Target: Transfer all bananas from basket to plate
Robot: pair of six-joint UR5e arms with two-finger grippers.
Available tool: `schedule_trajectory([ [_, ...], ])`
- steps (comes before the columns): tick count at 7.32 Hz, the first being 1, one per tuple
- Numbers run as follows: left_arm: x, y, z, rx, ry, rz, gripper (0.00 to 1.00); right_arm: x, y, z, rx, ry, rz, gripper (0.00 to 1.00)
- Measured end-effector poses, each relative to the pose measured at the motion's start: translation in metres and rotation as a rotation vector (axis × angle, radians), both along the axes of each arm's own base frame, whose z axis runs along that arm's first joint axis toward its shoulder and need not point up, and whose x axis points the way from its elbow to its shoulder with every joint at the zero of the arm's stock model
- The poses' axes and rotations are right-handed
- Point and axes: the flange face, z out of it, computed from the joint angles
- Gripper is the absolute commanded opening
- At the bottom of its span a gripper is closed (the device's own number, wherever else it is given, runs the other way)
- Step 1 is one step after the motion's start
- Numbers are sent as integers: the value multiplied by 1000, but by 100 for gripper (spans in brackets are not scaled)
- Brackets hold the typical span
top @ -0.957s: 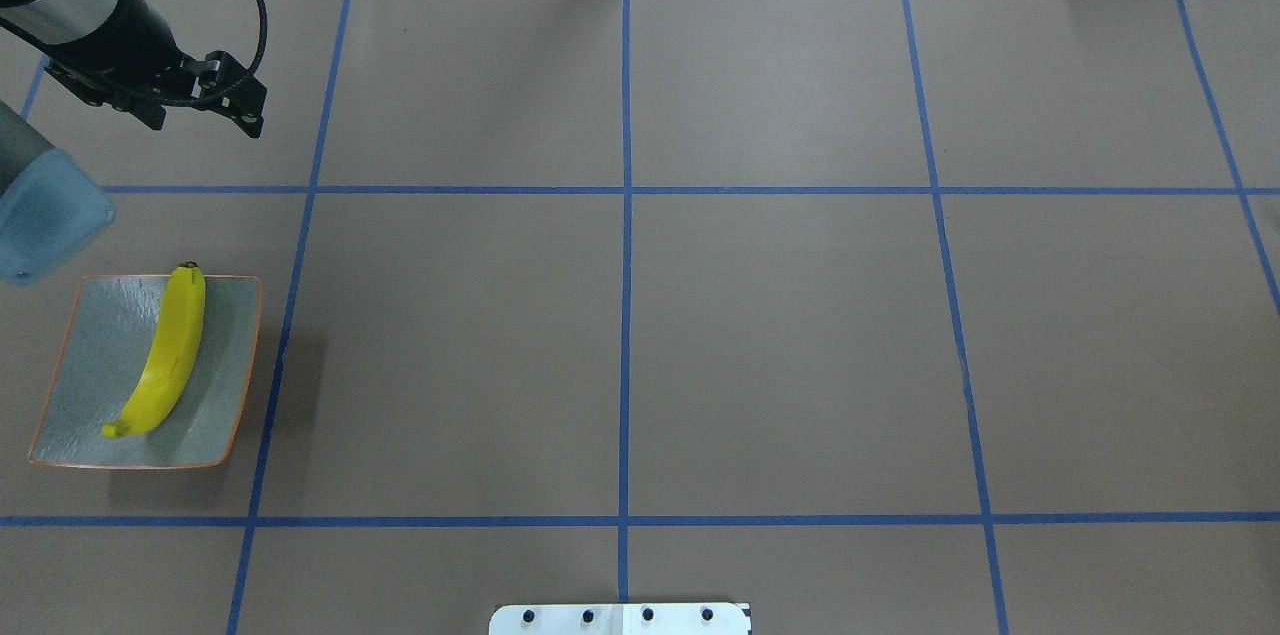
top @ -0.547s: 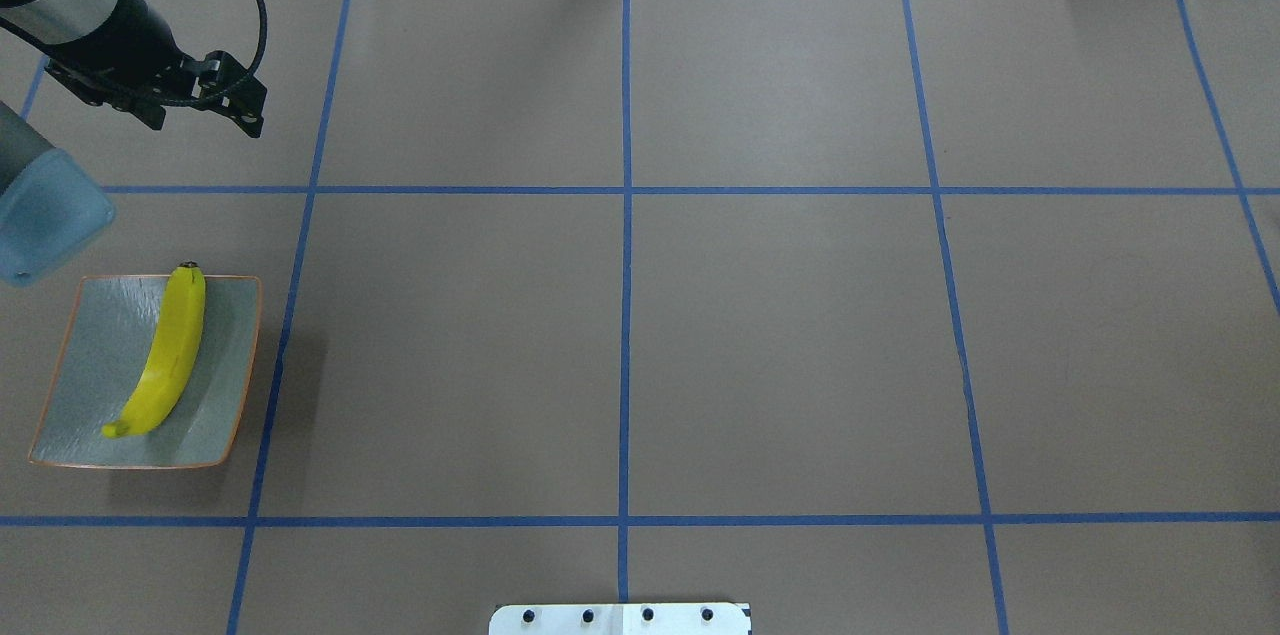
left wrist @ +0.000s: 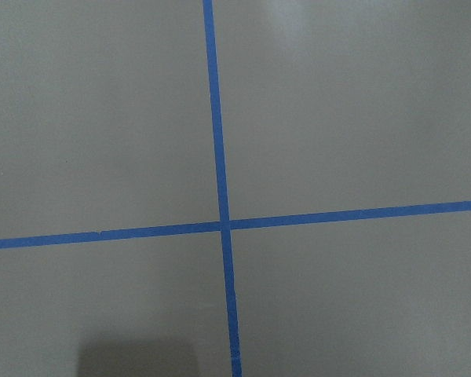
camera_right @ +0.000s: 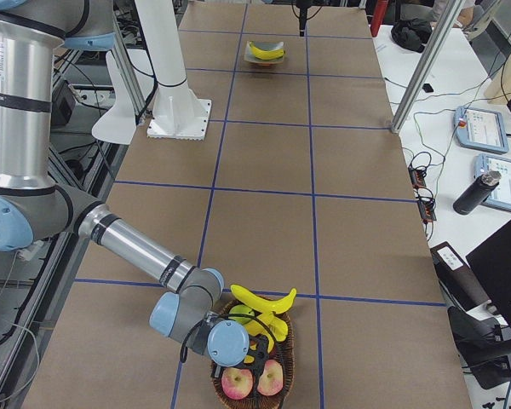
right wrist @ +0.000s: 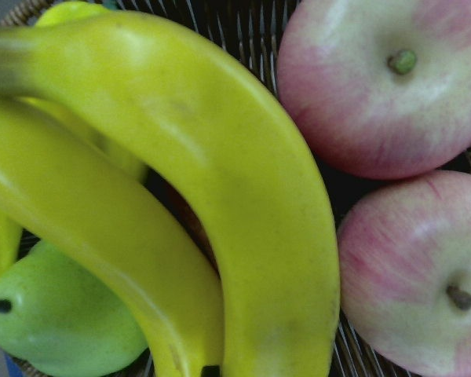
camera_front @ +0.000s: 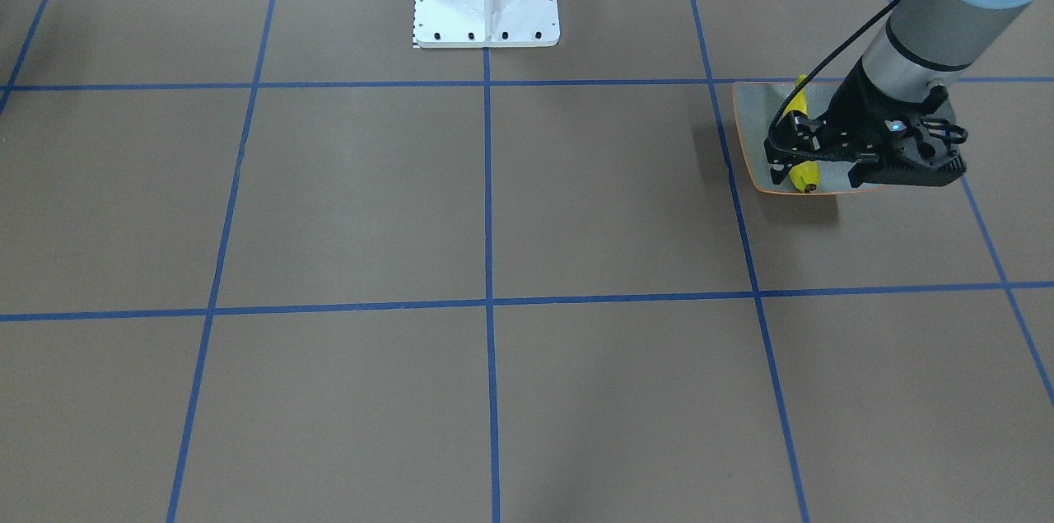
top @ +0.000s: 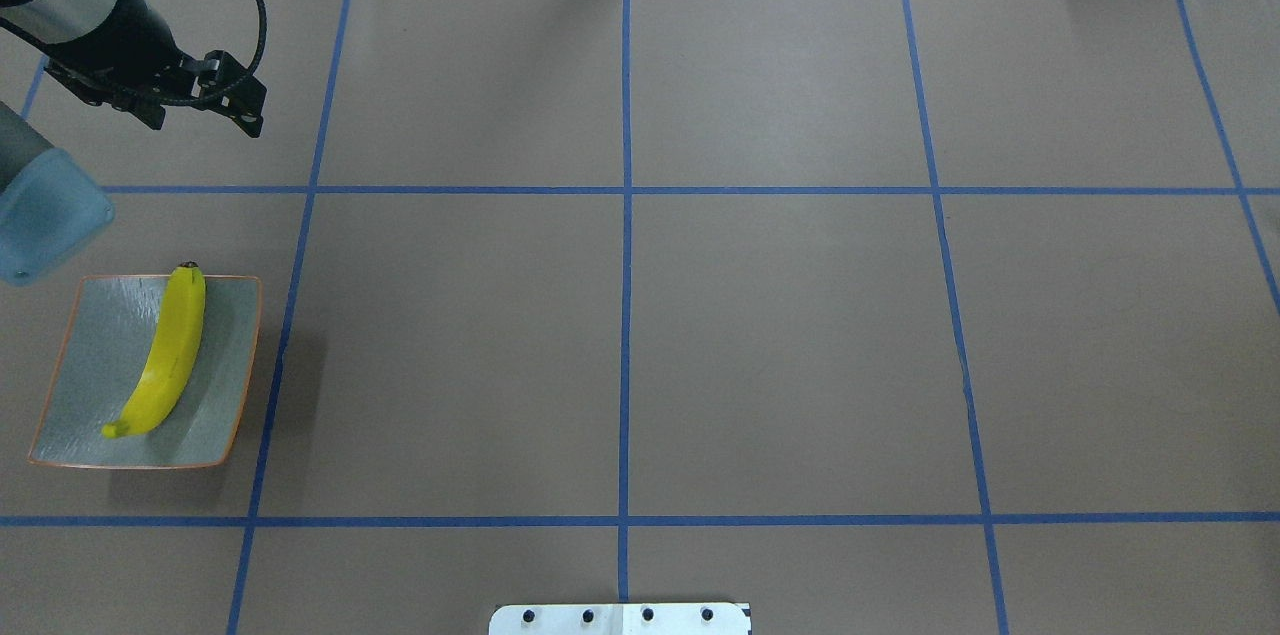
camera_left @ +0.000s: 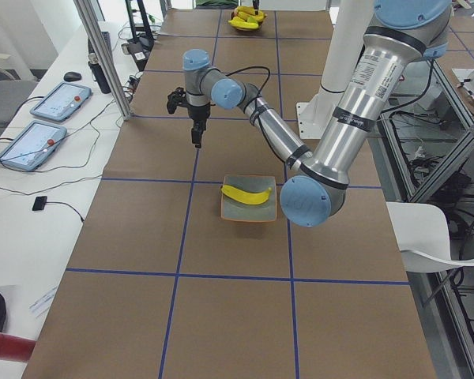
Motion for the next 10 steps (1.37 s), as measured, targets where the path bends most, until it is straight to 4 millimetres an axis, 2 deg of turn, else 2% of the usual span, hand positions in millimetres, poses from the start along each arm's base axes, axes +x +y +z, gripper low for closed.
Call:
schedule_trajectory([
  [2,0,-1,1,-2,-1,0,100,4,-6,-17,32,4,8,0],
  [4,1,-1,2,-3,-2,0,100,17,-11,-39,60,10,39,0],
  [6,1,-1,2,-4,-2,1,100,40,-26,-82,120,25,87,0],
  [7,1,-1,2,-3,-1,0,100,50,-43,-114,155,37,100,0],
  [8,1,-1,0,-2,2,-2,100,60,-69,-148,179,47,111,0],
  [9,2,-1,-4,-3,10,-11,100,64,-103,-184,186,54,124,0],
  [10,6,0,-8,-5,21,-21,100,53,-140,-222,199,59,120,0],
])
